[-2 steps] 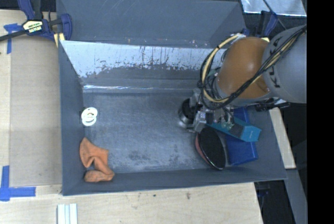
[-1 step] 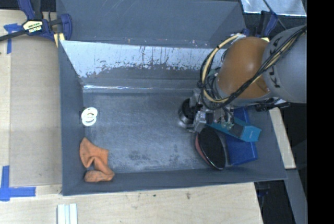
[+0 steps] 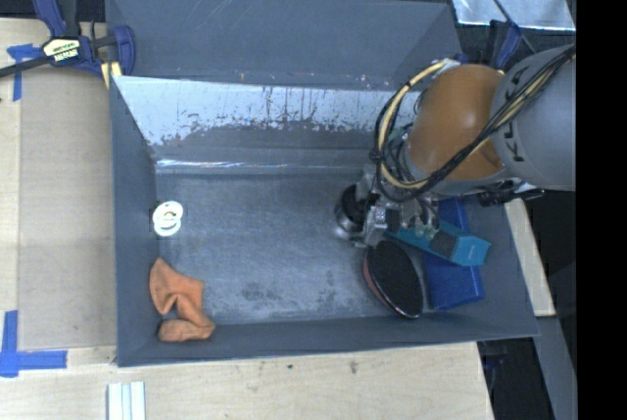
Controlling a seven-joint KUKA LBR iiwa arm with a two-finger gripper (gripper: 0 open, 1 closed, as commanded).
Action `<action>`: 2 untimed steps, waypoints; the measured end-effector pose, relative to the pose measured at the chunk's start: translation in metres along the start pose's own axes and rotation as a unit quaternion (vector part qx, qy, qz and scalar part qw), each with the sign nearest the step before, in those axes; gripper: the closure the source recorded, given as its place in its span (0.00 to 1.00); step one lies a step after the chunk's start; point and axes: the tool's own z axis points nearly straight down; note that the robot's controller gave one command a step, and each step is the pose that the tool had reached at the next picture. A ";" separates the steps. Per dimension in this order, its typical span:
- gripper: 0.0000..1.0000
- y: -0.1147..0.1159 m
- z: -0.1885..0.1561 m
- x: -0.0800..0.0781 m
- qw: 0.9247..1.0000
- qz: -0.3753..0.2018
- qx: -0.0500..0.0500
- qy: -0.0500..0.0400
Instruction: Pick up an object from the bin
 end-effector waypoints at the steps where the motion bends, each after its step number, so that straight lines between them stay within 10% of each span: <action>1: 1.00 0.023 0.002 -0.010 1.000 -0.002 0.007 0.009; 2: 1.00 0.035 0.004 0.007 1.000 -0.006 0.001 0.011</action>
Offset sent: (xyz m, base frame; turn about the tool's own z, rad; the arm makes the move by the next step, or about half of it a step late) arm -0.0217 0.0341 -0.0083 -0.0087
